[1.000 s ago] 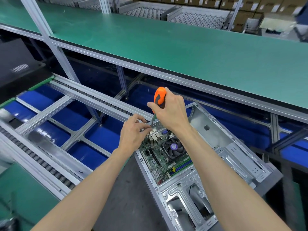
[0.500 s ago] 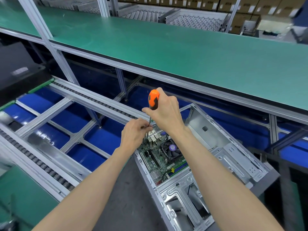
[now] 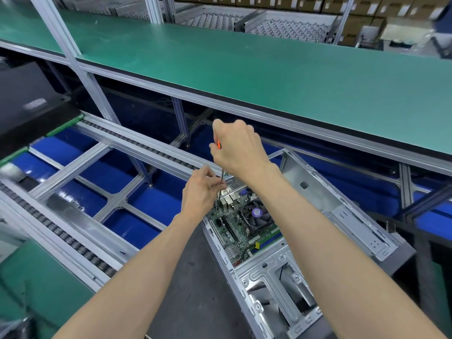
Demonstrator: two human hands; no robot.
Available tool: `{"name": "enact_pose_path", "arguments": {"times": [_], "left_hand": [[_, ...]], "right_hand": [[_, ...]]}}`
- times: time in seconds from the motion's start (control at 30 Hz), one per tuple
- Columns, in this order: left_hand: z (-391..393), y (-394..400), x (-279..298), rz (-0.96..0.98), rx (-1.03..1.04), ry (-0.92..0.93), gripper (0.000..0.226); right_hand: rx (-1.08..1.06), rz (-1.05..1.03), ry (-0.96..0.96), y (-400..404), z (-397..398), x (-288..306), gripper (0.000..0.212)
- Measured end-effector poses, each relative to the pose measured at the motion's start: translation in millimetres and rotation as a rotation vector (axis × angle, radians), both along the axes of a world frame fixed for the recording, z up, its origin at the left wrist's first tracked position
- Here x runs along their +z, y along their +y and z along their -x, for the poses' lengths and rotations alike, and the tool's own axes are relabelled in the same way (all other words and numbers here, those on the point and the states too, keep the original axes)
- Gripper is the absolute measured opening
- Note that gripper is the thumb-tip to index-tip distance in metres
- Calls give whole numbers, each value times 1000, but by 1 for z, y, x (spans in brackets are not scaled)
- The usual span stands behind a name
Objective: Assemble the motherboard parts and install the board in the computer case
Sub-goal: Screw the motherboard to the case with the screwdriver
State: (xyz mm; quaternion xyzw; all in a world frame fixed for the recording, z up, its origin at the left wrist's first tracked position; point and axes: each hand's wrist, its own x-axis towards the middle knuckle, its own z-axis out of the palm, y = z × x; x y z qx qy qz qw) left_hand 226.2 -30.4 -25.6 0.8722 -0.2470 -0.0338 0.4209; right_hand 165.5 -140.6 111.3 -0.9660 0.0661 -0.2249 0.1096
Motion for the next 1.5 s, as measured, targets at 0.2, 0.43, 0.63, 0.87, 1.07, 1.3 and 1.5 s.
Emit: {"name": "enact_pose_path", "arguments": {"times": [0.2, 0.43, 0.63, 0.87, 1.07, 1.3, 1.5], "left_hand": [[-1, -3, -3, -31, 105, 90, 27], [-2, -2, -6, -106, 56, 9, 23], [-4, -4, -8, -111, 73, -4, 22], [-4, -1, -11, -143, -7, -76, 19], [-2, -2, -11, -82, 18, -70, 21], [-3, -1, -15, -158, -44, -150, 18], [1, -1, -8, -240, -78, -209, 16]], "right_hand": [[100, -25, 200, -1, 0, 20, 22], [-34, 78, 136, 0, -4, 13, 36], [80, 38, 212, -2, -1, 23, 13], [-4, 61, 180, -4, -5, 17, 33], [69, 85, 214, -4, 2, 23, 15], [-48, 103, 173, -6, 5, 15, 31], [93, 44, 252, -13, 13, 24, 18]]}}
